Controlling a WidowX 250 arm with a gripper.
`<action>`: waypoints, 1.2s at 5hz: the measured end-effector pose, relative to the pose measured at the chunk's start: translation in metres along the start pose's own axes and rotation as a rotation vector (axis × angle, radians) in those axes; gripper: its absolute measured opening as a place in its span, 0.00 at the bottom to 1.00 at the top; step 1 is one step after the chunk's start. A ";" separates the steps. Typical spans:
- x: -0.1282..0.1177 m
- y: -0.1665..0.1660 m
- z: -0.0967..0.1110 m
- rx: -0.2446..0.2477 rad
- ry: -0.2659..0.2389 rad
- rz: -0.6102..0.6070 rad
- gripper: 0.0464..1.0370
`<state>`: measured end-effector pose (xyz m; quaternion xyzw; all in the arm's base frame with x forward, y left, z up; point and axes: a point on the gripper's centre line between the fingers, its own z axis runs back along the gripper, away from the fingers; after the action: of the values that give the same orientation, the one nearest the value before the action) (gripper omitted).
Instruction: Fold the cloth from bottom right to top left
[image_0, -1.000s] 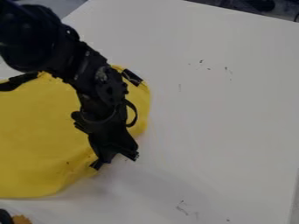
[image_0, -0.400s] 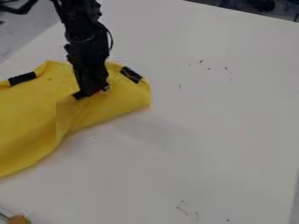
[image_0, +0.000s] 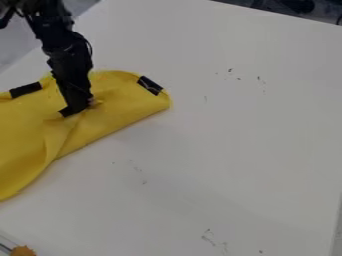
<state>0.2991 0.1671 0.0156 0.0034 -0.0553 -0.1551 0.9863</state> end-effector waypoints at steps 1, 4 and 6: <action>-0.002 0.006 -0.005 -0.015 -0.016 0.013 0.04; -0.004 0.028 0.016 0.143 -0.009 -0.022 0.80; -0.008 0.061 0.036 0.243 -0.041 -0.023 0.96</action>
<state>0.3068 0.2283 0.0517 0.1205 -0.0939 -0.1587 0.9754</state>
